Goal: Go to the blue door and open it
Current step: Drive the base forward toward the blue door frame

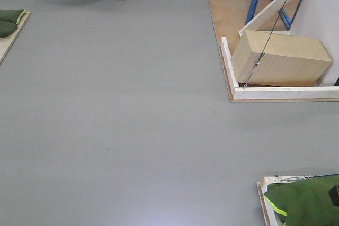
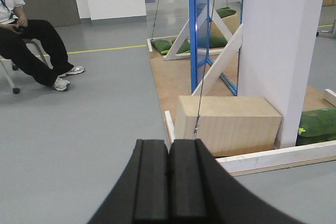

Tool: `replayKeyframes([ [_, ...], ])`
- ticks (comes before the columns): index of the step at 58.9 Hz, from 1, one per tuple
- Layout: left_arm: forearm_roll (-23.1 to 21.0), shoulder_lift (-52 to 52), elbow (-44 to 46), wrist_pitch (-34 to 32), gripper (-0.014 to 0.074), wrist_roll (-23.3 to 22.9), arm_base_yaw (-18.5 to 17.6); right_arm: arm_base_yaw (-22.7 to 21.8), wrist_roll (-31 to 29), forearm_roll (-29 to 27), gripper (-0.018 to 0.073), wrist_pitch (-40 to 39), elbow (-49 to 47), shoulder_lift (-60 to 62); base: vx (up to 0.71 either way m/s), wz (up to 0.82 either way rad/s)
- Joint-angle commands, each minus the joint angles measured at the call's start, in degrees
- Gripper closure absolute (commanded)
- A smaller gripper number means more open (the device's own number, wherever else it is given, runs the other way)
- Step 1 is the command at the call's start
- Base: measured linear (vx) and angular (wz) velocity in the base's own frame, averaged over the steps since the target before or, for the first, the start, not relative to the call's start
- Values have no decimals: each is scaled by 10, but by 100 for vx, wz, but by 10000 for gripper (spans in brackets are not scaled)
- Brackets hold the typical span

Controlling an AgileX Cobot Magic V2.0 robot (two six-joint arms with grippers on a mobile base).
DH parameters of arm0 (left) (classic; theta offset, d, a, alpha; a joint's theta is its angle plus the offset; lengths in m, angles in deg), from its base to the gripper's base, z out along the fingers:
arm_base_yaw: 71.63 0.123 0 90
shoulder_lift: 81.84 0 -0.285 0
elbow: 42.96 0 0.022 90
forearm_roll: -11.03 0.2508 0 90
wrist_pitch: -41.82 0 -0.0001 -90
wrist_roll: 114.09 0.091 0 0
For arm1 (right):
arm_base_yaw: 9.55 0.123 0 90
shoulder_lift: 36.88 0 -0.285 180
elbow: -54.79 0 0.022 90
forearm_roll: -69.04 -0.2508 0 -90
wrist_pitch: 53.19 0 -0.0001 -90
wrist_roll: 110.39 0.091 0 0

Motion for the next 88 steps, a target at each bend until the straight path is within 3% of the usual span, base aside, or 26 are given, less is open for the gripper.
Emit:
replayKeyframes([
  [1, -1, 8, 16, -48, 524, -4, 0, -3, -1, 1, 561, -43, 1, 8, 0, 0],
  [45, -1, 8, 16, -48, 524, -4, 0, -3, -1, 1, 561, -43, 1, 8, 3, 1],
  [88, -1, 8, 16, -48, 524, -4, 0, -3, -1, 1, 561, -44, 1, 8, 22, 0],
])
